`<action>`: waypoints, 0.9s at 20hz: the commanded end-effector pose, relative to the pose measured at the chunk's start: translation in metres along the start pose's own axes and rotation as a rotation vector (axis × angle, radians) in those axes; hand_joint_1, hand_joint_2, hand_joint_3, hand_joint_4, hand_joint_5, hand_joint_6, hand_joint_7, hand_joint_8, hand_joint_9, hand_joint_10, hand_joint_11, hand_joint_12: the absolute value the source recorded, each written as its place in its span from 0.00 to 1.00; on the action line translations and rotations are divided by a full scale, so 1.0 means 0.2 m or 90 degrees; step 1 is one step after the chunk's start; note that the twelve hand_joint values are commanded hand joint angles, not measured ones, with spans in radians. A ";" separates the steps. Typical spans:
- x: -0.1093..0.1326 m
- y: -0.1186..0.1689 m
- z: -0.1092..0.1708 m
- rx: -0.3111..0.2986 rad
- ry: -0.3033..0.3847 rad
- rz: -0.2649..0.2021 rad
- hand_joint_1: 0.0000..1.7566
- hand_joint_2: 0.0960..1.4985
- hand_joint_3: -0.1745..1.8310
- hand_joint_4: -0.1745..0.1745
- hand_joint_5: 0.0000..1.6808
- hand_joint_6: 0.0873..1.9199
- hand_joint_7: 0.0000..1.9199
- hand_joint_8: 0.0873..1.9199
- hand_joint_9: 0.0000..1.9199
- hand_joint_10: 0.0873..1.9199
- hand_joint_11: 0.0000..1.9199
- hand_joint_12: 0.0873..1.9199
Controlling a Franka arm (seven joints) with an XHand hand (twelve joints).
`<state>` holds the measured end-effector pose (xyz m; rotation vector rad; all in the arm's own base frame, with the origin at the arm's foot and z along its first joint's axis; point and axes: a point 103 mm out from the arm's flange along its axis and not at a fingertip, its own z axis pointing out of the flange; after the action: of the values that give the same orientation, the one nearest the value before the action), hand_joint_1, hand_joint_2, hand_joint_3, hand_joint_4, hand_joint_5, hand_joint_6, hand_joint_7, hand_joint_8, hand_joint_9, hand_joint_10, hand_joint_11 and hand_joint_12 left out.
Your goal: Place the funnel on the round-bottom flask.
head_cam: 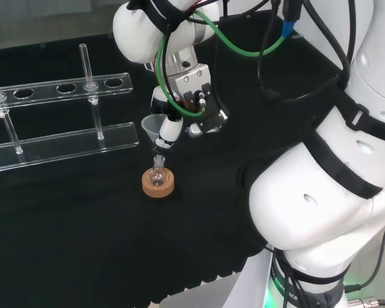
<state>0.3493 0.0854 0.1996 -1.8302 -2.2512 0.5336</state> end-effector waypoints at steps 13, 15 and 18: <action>0.08 0.04 0.14 0.001 0.019 0.030 0.49 0.30 0.39 0.62 0.45 0.24 0.52 0.18 0.52 0.08 0.24 0.68; 0.08 0.03 0.14 -0.001 0.015 0.027 0.49 0.30 0.39 0.62 0.45 0.24 0.51 0.18 0.52 0.08 0.24 0.68; 0.11 0.01 0.14 -0.003 0.009 0.021 0.49 0.30 0.39 0.62 0.45 0.24 0.51 0.18 0.52 0.08 0.24 0.68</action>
<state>0.3403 0.0986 0.1715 -1.8784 -2.2034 0.5144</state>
